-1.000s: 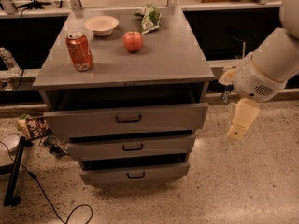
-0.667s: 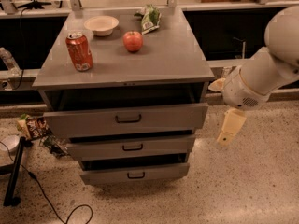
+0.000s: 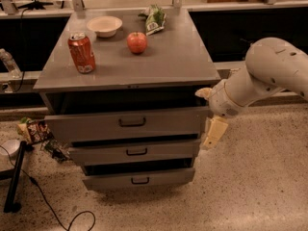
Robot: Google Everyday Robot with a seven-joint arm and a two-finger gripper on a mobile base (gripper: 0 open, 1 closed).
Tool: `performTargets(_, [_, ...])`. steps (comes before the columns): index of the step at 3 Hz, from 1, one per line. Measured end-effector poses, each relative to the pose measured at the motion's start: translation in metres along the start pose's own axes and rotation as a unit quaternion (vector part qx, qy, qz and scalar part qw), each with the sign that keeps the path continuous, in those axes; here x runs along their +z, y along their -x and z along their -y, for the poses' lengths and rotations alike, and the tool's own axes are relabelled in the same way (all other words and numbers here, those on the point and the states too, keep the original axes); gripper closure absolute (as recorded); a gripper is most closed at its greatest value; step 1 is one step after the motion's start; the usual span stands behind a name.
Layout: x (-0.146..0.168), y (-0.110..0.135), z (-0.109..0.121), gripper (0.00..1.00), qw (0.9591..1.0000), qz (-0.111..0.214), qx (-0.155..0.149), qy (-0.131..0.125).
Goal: Open top drawer
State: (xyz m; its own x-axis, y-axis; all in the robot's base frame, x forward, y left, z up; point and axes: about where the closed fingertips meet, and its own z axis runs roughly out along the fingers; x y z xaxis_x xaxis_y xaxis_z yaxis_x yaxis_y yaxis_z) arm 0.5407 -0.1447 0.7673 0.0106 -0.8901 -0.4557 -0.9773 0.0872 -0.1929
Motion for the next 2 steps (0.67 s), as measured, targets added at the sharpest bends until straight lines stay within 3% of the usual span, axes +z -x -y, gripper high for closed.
performTargets(2, [0.059, -0.005, 0.020, 0.00, 0.9994, 0.018, -0.003, 0.028])
